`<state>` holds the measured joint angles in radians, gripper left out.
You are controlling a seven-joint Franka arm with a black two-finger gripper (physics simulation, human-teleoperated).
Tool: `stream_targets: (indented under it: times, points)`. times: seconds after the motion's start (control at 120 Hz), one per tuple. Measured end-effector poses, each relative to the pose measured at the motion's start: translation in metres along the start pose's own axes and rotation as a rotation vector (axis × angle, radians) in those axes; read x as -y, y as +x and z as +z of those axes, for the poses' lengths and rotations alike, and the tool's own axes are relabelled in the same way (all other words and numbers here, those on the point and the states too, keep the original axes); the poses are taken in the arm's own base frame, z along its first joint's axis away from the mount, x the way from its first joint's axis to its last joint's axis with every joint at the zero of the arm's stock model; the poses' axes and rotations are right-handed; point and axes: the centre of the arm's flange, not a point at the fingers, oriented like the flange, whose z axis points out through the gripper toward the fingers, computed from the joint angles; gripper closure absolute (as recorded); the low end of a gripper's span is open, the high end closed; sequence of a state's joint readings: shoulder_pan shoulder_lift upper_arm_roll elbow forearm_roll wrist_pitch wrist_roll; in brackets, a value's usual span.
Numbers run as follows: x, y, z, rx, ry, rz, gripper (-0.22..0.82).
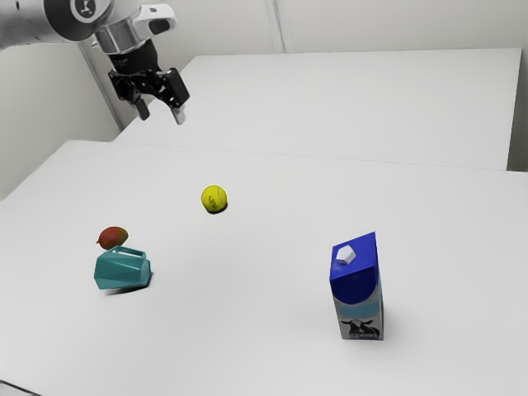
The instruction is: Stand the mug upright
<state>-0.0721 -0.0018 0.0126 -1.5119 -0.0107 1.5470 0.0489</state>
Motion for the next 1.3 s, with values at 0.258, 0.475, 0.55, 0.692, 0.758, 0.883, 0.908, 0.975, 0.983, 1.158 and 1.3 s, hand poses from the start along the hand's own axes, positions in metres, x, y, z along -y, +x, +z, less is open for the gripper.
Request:
stream_targets:
  times: [0.258, 0.475, 0.55, 0.692, 0.758, 0.883, 0.908, 0.975, 0.983, 1.158, 1.3]
  points:
    - [-0.006, -0.011, -0.003, 0.002, 0.0, 0.012, 0.02]
    - [0.041, -0.029, 0.001, 0.033, 0.0, -0.074, 0.02]
    - [0.065, -0.035, 0.003, 0.048, -0.001, -0.116, 0.02]
    - [0.103, -0.045, 0.012, 0.082, -0.016, -0.179, 0.02]
    - [0.122, -0.052, 0.02, 0.1, -0.037, -0.211, 0.02]
    - [0.166, -0.07, 0.04, 0.134, -0.091, -0.283, 0.02]
    - [0.174, -0.074, 0.044, 0.139, -0.101, -0.296, 0.02]
    - [0.193, -0.082, 0.053, 0.147, -0.128, -0.324, 0.02]
    - [0.195, -0.083, 0.054, 0.148, -0.131, -0.327, 0.02]
    - [0.229, -0.105, 0.09, 0.176, -0.188, -0.367, 0.02]
    - [0.264, -0.128, 0.126, 0.17, -0.246, -0.413, 0.02]
